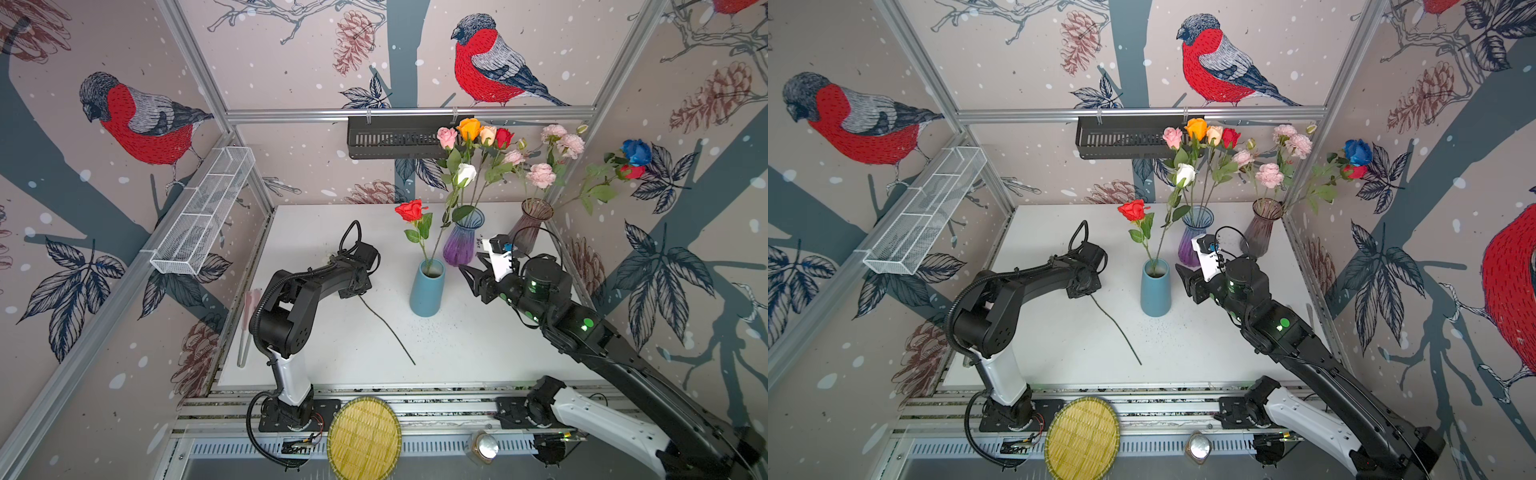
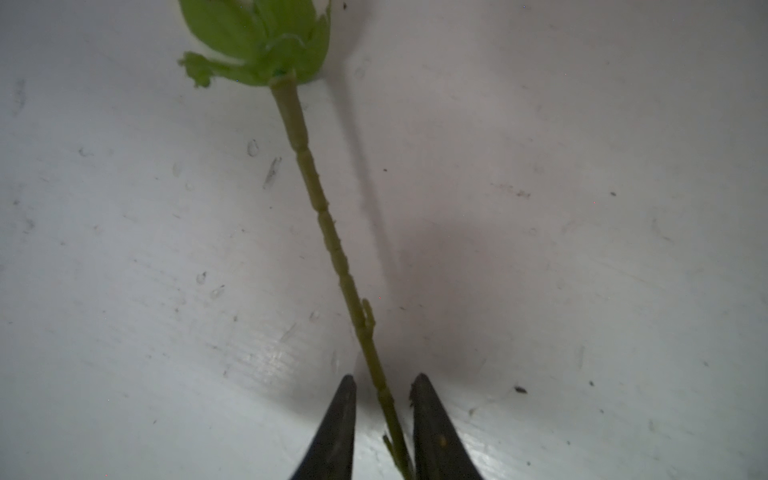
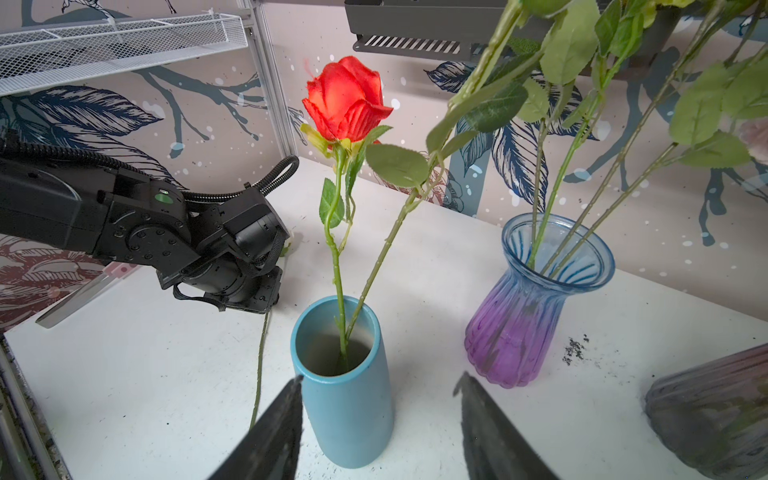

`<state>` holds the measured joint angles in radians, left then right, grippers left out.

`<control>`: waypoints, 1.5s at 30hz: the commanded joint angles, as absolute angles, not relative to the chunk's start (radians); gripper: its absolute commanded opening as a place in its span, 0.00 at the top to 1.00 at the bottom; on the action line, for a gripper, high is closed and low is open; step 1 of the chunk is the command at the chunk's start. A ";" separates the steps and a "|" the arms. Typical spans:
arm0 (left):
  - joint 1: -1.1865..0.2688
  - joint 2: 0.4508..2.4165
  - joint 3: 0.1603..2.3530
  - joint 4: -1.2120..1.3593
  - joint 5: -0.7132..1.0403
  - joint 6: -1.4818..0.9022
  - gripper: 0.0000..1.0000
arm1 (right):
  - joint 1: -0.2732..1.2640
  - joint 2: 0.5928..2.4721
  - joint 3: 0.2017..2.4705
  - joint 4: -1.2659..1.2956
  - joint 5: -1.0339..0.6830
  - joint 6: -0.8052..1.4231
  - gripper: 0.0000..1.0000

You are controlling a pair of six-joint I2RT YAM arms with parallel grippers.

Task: Arrange the flowers into the vase
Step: 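Open the right gripper and withdraw while the left gripper grasps the second white rose, then lift the white rose upright with the left gripper toward the right gripper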

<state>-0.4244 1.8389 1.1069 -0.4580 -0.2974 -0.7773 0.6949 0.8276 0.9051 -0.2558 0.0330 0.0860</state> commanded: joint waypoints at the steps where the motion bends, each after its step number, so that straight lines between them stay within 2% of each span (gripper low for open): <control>1: -0.419 1.830 1.106 -0.472 -0.324 -0.772 0.82 | 0.696 0.827 0.914 -0.258 0.030 0.099 0.40; 6: -0.419 1.700 1.058 -0.445 -0.346 -0.799 1.00 | 0.696 0.825 0.917 -0.258 0.027 0.102 0.40; 12: -0.425 1.442 1.022 -0.353 -0.301 -0.671 1.00 | 0.698 0.824 0.916 -0.216 -0.061 0.106 0.40; 15: -0.433 1.282 0.977 -0.221 -0.167 -0.579 1.00 | 0.712 0.822 0.907 -0.158 -0.176 0.111 0.39; 18: -0.439 1.114 0.878 0.001 0.037 -0.510 1.00 | 0.731 0.843 0.907 -0.097 -0.307 0.138 0.39; 22: -0.481 0.965 0.800 0.242 0.248 -0.478 1.00 | 0.747 0.929 0.937 -0.044 -0.540 0.203 0.41; 29: -0.612 0.949 0.881 0.397 0.485 -0.432 1.00 | 0.780 1.015 0.976 0.058 -0.627 0.303 0.43; 38: -0.625 0.994 0.907 0.541 0.699 -0.502 1.00 | 0.782 1.033 1.014 0.103 -0.643 0.338 0.44; 45: -0.673 1.009 0.905 0.504 0.729 -0.440 1.00 | 0.780 1.020 1.092 0.081 -0.601 0.327 0.46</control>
<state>-0.6598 1.0080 0.8978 0.4648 0.6888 -0.4820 0.7799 1.0271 1.0721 0.0463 -0.6266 0.3187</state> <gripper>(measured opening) 0.067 0.543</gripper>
